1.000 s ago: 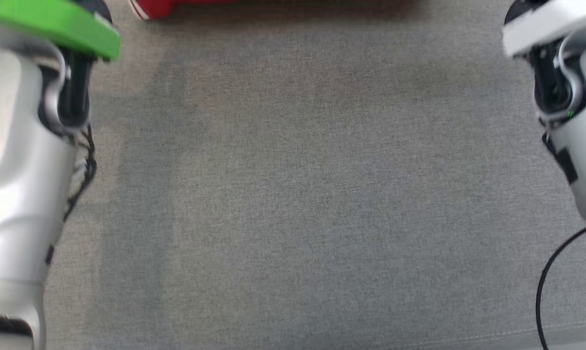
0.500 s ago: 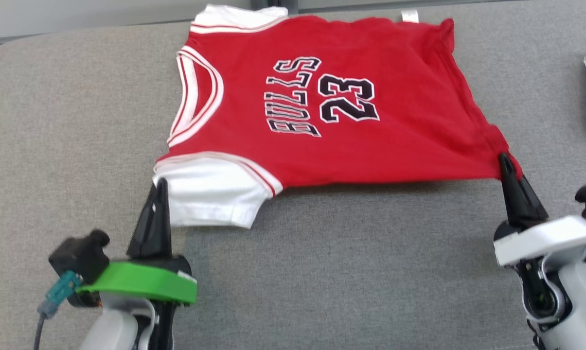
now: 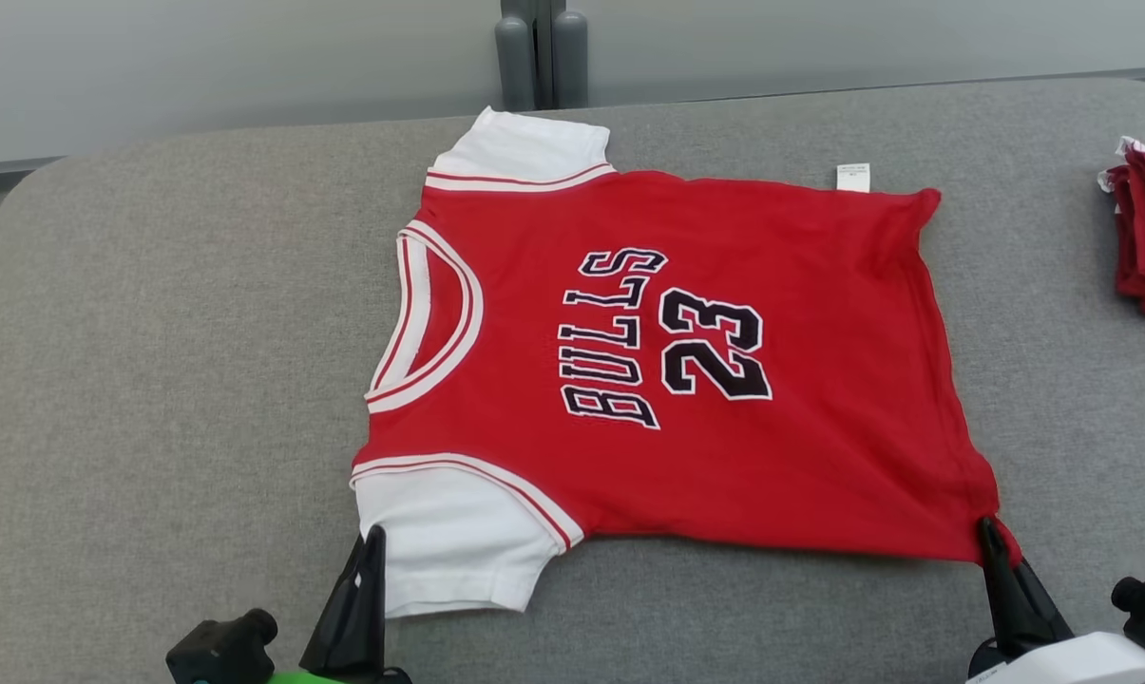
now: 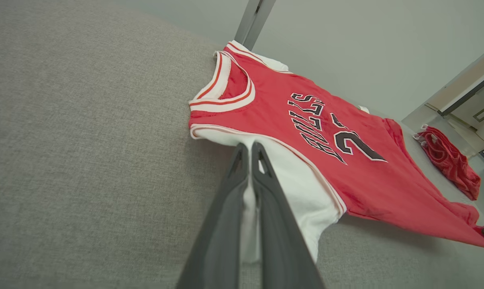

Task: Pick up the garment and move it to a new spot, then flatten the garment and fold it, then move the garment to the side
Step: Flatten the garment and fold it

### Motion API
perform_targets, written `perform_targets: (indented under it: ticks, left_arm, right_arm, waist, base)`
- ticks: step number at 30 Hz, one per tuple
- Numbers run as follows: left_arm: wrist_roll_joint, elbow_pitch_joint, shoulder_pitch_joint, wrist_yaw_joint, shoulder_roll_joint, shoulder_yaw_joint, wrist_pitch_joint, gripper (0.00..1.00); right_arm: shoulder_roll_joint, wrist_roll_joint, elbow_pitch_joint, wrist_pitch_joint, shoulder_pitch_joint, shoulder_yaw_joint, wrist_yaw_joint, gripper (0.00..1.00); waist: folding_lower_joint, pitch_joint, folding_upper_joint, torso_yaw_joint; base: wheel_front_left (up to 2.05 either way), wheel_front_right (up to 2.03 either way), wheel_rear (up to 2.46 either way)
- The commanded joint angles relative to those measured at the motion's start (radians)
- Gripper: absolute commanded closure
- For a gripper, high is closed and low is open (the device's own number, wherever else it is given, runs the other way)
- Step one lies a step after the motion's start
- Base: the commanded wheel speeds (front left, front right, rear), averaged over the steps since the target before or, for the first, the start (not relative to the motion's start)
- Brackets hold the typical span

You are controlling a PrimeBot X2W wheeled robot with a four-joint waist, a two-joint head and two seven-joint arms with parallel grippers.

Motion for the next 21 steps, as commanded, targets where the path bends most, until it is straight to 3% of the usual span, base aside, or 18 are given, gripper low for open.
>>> perform_targets:
  ticks: [1, 9, 21]
  left_arm:
    - [0.003, -0.005, 0.016, 0.004, 0.011, 0.002, 0.001, 1.00]
    - [0.015, 0.003, -0.053, -0.020, 0.032, -0.008, 0.027, 1.00]
    - [0.051, 0.113, -0.314, -0.086, 0.043, -0.033, 0.102, 1.00]
  right_arm:
    - [0.004, -0.016, -0.011, 0.006, 0.015, -0.011, -0.001, 1.00]
    - [0.024, -0.066, -0.025, 0.046, -0.012, -0.052, -0.001, 1.00]
    - [0.044, -0.107, -0.015, 0.115, -0.173, -0.049, -0.001, 1.00]
  waist:
    - [0.0001, -0.008, 0.0000, -0.006]
    - [0.0001, -0.014, 0.0000, -0.014]
    - [0.0001, 0.045, 0.0000, -0.044]
  base:
    - [0.00, 0.00, 0.00]
    - [0.00, 0.00, 0.00]
    - [0.00, 0.00, 0.00]
